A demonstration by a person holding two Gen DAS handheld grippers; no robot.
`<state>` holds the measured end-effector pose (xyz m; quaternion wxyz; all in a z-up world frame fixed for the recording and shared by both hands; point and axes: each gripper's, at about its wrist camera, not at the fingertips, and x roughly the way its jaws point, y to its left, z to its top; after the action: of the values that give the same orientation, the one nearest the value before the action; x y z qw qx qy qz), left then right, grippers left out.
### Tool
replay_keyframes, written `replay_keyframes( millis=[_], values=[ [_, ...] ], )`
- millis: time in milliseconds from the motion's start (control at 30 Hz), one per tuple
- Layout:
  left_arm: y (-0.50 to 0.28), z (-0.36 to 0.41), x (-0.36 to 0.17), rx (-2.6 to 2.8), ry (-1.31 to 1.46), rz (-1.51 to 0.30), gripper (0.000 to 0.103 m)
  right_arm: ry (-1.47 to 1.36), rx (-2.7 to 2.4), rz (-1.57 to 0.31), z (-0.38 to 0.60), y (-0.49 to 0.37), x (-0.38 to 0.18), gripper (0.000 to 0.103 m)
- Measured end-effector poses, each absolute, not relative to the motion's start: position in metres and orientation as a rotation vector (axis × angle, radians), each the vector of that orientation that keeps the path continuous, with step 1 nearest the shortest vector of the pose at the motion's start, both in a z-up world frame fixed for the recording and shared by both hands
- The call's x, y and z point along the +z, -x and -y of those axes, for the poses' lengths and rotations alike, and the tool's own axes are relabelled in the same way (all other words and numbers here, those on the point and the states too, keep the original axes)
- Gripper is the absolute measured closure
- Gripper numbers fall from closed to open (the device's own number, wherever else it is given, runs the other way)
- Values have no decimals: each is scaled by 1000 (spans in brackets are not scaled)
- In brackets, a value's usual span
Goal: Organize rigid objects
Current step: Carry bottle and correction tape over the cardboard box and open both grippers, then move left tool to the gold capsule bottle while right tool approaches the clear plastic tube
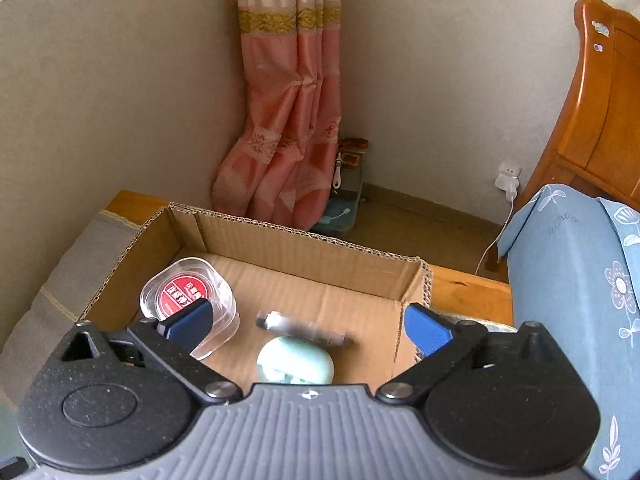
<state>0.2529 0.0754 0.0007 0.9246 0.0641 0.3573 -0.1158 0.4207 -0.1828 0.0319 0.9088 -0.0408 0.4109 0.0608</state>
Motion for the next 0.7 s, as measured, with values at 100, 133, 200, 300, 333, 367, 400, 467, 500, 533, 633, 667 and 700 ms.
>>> replay_keyframes(
  millis=[100,133,200,300,333,367,400,467,500,533,633,667,700],
  values=[
    [-250,-74,3,-240,-130,-731,2,82,130,-845,185,-409,37,0],
    [-248,-73,3,-241,-130,-731,2,82,131,-845,186,-406,38,0],
    [-244,-71,5,-244,-131,-729,2,85,134,-843,186,-397,41,0],
    [-236,-69,9,-245,-134,-723,2,82,134,-827,187,-381,48,0],
    [-234,-68,10,-246,-134,-720,2,72,134,-823,188,-375,50,0],
    [-230,-68,12,-244,-137,-717,2,63,138,-819,189,-370,51,0],
    [-227,-67,13,-242,-140,-715,2,54,141,-813,189,-362,53,0],
    [-222,-66,14,-237,-144,-715,2,45,141,-803,190,-349,55,0],
    [-219,-66,14,-235,-145,-716,2,39,139,-799,191,-341,55,0],
    [-217,-66,14,-235,-144,-715,2,32,135,-797,192,-332,54,0],
    [-209,-65,13,-236,-136,-714,2,9,121,-783,191,-306,48,0],
    [-206,-65,12,-237,-130,-716,2,-1,112,-776,191,-296,45,0],
    [-204,-65,11,-238,-126,-718,2,-8,100,-771,191,-285,41,0]
  ],
)
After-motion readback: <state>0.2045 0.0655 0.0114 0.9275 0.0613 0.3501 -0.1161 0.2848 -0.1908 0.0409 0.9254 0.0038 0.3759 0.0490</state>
